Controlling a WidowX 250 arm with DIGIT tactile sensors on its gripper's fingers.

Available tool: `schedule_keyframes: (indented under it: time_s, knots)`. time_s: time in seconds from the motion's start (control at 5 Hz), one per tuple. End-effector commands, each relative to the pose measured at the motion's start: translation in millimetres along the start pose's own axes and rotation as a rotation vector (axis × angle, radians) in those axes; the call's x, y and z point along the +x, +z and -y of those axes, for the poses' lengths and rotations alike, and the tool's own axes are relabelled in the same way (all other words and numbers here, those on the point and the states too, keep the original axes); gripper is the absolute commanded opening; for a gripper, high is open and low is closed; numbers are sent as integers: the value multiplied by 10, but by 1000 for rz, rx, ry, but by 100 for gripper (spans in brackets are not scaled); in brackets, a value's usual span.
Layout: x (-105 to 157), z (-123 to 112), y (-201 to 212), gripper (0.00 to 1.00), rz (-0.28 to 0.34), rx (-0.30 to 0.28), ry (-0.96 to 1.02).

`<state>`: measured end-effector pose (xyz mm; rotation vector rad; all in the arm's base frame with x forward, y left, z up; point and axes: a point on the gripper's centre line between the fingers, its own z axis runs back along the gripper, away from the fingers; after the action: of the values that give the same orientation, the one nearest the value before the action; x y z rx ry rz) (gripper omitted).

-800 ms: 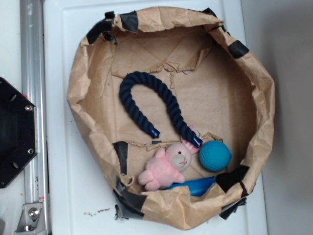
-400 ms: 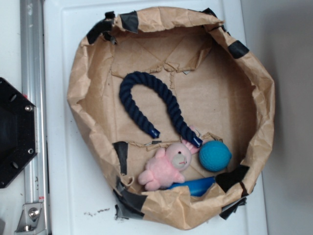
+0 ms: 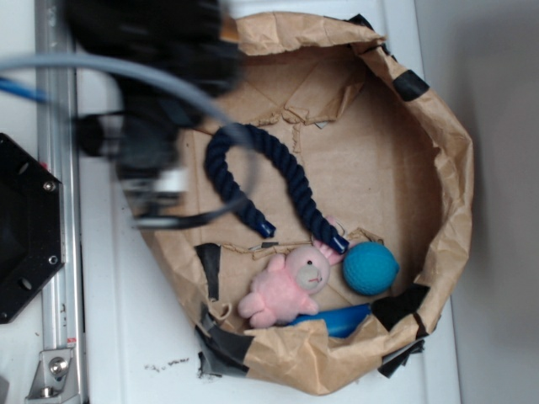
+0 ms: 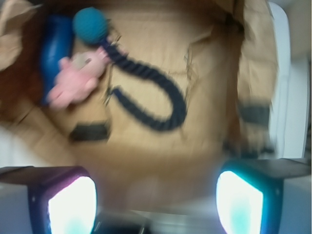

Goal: Grab the blue rope.

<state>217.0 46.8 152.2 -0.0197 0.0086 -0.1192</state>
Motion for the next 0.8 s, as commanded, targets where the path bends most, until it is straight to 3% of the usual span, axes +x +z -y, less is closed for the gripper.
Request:
schedule_keyframes:
  time_s: [0.0, 0.4, 0.6]
  knots:
    - [700, 62, -740, 100, 64, 122, -362]
    - [688, 274, -960, 100, 45, 130, -521]
    - [724, 223, -1051, 100, 28, 114, -523]
